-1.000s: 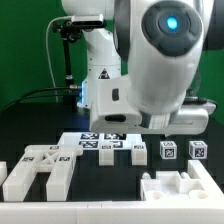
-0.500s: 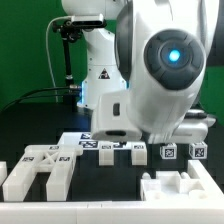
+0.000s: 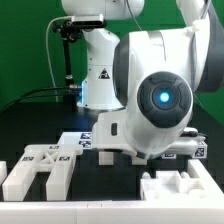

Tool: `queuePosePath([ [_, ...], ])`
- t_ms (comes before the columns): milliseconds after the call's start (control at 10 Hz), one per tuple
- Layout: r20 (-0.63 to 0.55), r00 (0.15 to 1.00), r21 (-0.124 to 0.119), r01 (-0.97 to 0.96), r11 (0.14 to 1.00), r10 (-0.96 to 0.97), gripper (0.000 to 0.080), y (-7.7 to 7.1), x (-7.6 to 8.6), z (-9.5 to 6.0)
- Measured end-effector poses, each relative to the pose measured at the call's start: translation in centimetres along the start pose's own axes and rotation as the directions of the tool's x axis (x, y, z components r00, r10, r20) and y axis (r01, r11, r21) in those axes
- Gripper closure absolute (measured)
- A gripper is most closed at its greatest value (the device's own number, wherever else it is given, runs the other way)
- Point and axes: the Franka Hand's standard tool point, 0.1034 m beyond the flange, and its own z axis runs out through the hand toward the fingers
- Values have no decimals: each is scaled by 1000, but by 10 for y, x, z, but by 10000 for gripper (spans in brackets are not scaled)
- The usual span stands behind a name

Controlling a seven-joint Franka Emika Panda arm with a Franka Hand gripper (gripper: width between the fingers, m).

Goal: Assemble chair

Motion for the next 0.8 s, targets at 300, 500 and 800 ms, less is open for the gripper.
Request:
queuePosePath([
  [300,-8,1000,0,3,1000,-3,387,0,3,-1],
  [500,-8,1000,0,3,1000,-3,514,0,3,-1],
  [800,-8,1000,0,3,1000,-3,514,0,3,-1],
])
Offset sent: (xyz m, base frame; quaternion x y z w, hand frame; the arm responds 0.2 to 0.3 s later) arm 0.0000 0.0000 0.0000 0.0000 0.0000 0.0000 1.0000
